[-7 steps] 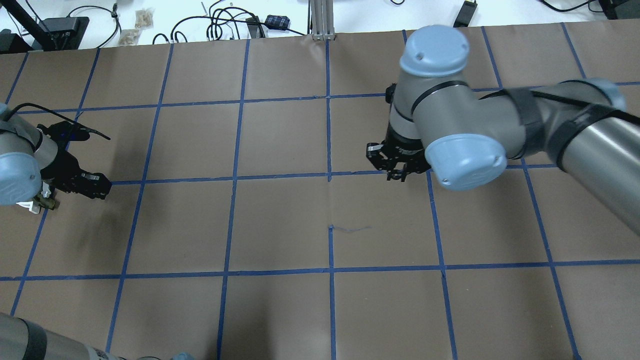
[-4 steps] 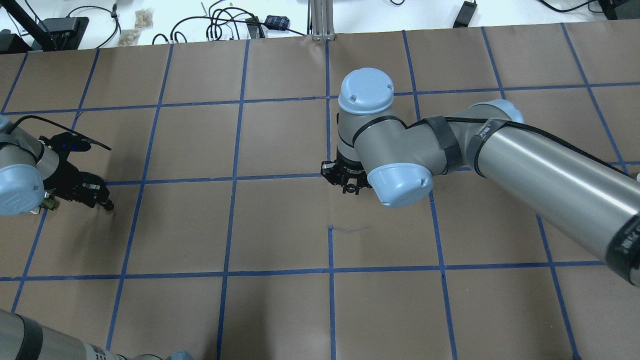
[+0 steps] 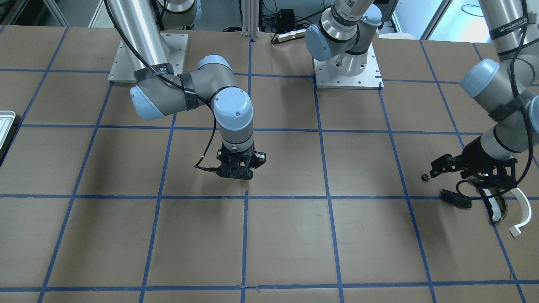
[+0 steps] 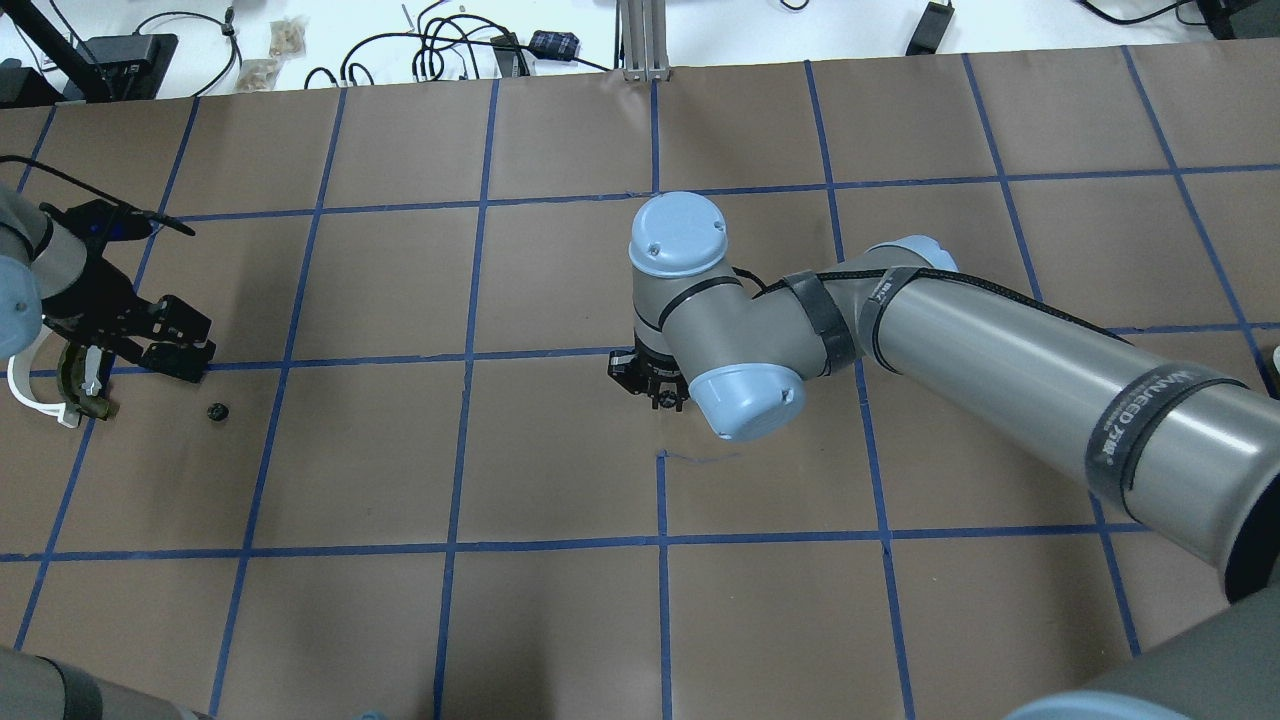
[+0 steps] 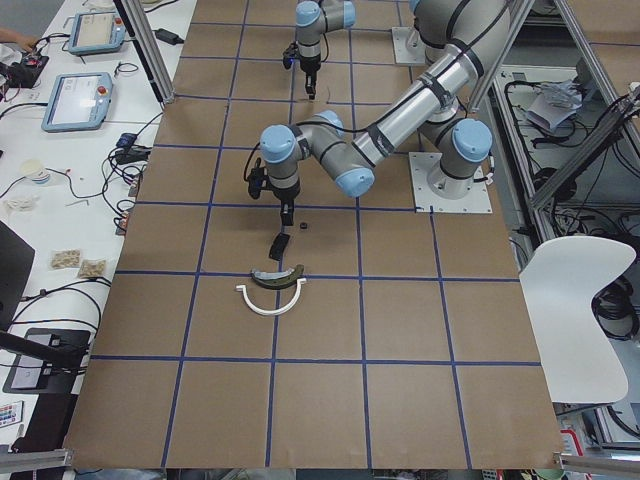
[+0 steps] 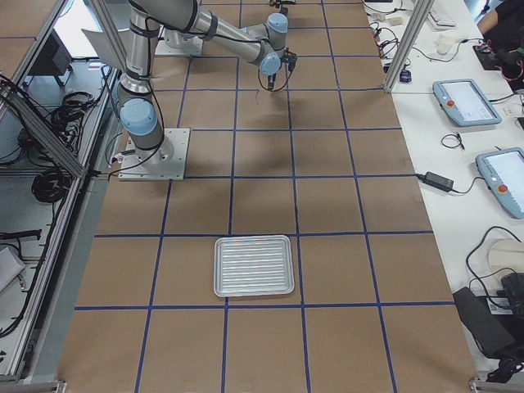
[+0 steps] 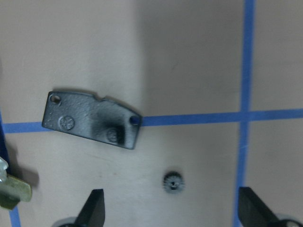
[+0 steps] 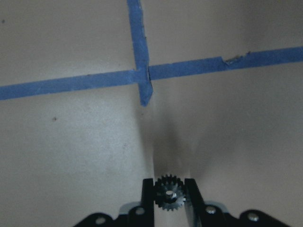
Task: Place bearing gear from tray to pile
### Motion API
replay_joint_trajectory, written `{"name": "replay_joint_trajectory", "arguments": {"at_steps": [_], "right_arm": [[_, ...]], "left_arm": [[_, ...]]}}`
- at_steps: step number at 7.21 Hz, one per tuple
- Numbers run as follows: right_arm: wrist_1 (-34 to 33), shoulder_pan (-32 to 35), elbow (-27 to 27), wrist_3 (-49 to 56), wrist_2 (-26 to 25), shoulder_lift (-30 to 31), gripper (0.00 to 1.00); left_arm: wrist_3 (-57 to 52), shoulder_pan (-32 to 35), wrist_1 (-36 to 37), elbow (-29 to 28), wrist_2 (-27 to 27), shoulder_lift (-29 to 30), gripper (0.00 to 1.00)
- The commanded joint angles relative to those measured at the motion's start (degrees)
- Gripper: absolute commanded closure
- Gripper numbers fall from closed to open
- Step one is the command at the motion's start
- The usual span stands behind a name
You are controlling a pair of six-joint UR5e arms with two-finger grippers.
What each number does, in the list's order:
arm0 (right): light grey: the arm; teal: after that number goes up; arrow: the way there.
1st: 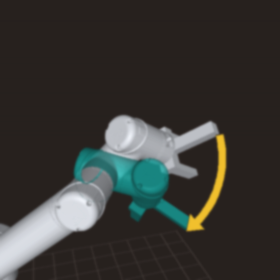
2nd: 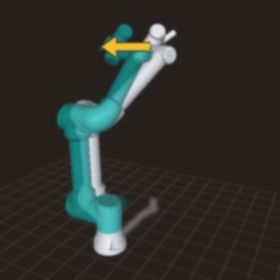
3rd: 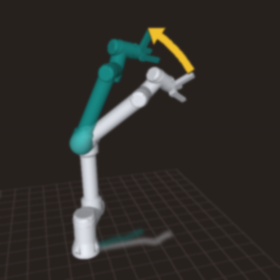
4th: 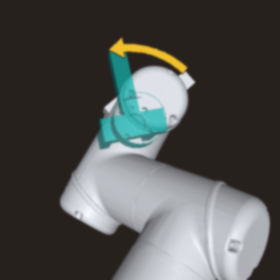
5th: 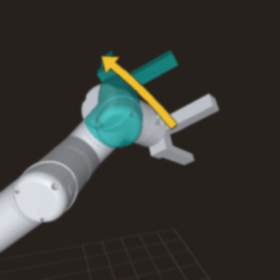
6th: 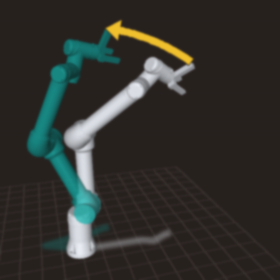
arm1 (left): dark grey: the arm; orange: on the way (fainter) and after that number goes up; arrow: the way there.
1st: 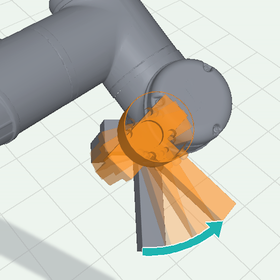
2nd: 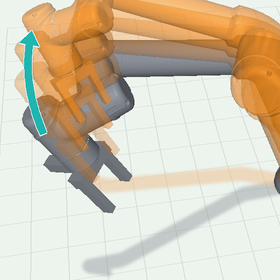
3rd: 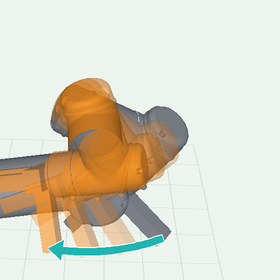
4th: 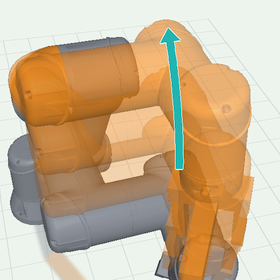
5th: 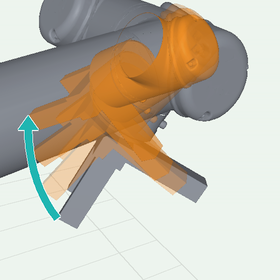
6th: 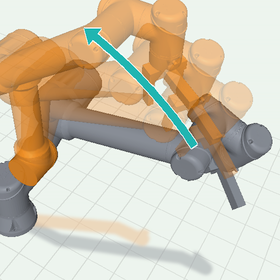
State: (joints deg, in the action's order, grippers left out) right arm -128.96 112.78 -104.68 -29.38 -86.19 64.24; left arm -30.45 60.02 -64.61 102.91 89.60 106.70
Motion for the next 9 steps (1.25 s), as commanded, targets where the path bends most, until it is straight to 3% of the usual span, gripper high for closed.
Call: {"name": "replay_joint_trajectory", "arguments": {"at_steps": [1, 3, 4, 6, 7, 9], "right_arm": [[-0.2, 0.0, 0.4, 0.4, 0.1, 0.1, 0.0], [5.3, -1.8, 5.0, 1.3, -1.3, 3.4, 0.0], [12.2, -4.8, 9.1, 5.2, -4.1, 7.8, 0.0], [30.0, -12.6, 16.2, 12.7, -4.2, 15.4, 0.0], [34.6, -15.0, 17.1, 20.3, -5.8, 18.9, 0.0], [39.5, -19.8, 15.7, 24.8, -6.0, 24.4, 0.0]], "left_arm": [[14.6, 11.6, -3.5, -3.0, 0.0, -1.9, 0.0], [21.9, 19.0, -3.4, -2.6, -0.3, -2.8, 0.0], [29.1, 23.3, -3.3, -2.4, -0.4, -3.1, 0.0], [43.6, 34.4, -1.5, -2.1, -0.1, -1.1, 0.0], [50.2, 41.0, 1.0, -1.6, -0.1, -0.2, 0.0], [55.1, 51.6, 11.6, 1.7, -0.3, 3.9, 0.0]]}}
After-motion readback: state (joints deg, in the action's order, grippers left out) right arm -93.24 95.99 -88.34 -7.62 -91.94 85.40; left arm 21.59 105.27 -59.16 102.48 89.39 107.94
